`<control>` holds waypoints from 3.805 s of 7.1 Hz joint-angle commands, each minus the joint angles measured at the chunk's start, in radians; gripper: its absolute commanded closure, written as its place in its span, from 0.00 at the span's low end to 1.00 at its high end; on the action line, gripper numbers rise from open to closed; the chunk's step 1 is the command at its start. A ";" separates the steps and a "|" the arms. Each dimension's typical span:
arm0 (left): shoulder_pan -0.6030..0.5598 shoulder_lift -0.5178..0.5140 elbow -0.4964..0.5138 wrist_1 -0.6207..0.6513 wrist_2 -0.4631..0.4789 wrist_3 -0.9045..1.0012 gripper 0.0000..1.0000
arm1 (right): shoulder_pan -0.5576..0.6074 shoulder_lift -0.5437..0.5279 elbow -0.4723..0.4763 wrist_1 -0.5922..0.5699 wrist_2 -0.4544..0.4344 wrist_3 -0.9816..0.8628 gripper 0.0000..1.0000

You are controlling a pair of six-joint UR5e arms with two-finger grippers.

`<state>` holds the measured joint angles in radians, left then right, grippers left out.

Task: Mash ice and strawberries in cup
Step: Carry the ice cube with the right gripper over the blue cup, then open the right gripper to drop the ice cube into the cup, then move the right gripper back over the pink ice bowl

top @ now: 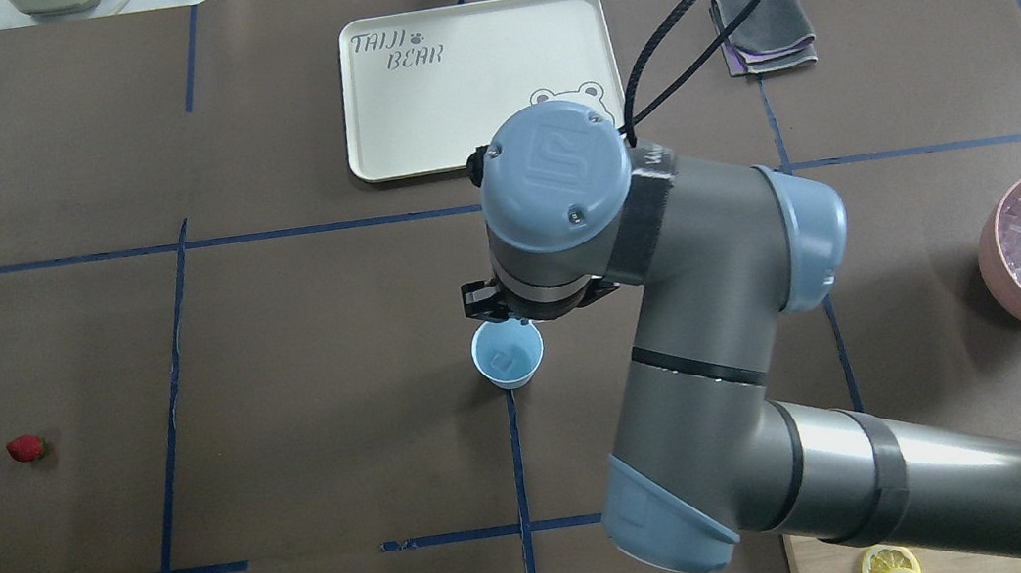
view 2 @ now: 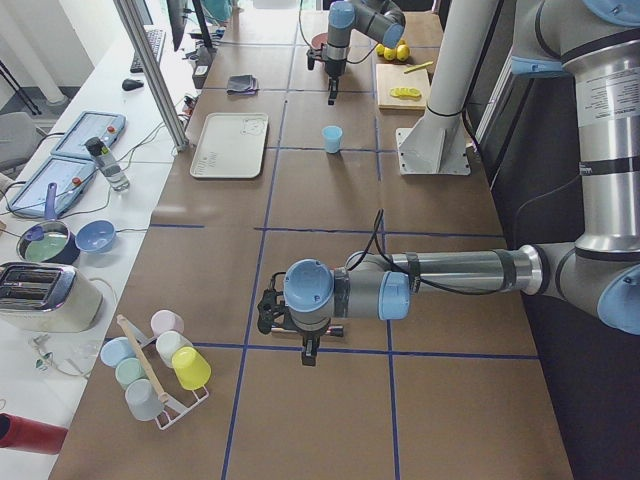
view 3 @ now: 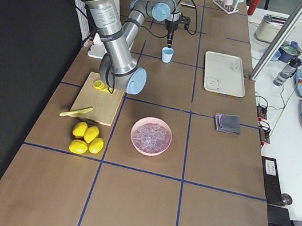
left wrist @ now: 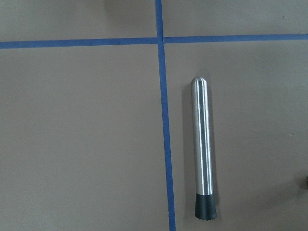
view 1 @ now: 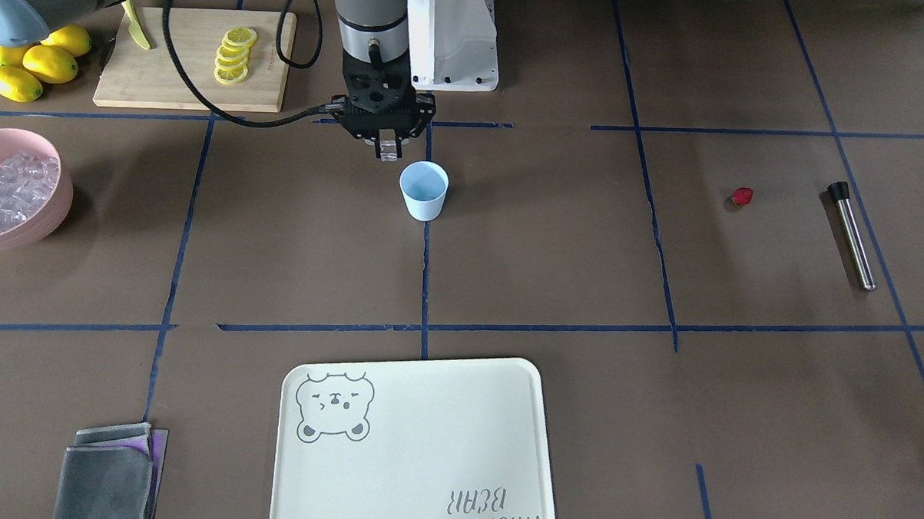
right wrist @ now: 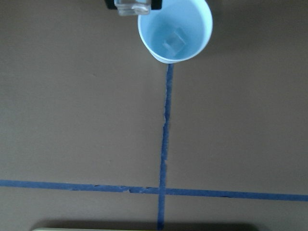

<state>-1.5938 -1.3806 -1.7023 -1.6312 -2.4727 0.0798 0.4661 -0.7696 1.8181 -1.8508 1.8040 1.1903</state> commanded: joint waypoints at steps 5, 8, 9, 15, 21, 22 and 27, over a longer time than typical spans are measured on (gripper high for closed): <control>0.002 -0.002 0.010 0.001 0.002 0.002 0.00 | -0.046 0.039 -0.105 0.045 -0.003 0.012 0.82; 0.000 -0.006 0.012 0.001 0.002 0.000 0.00 | -0.061 0.033 -0.109 0.047 -0.021 0.066 0.26; 0.002 -0.006 0.012 0.001 0.002 0.000 0.00 | -0.061 0.035 -0.109 0.047 -0.021 0.066 0.05; 0.000 -0.014 0.004 -0.001 0.002 -0.003 0.00 | 0.112 -0.216 0.255 0.007 -0.026 -0.076 0.01; 0.000 -0.015 -0.006 -0.001 0.000 -0.006 0.00 | 0.526 -0.758 0.426 0.149 0.276 -0.568 0.01; 0.000 -0.015 -0.008 -0.001 0.001 -0.006 0.00 | 0.589 -0.890 0.403 0.259 0.302 -0.677 0.01; 0.000 -0.014 -0.003 -0.001 0.000 -0.002 0.00 | 0.651 -1.088 0.160 0.642 0.339 -0.772 0.01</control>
<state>-1.5938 -1.3946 -1.7059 -1.6322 -2.4728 0.0780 1.1148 -1.8490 2.0250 -1.2499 2.1356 0.4221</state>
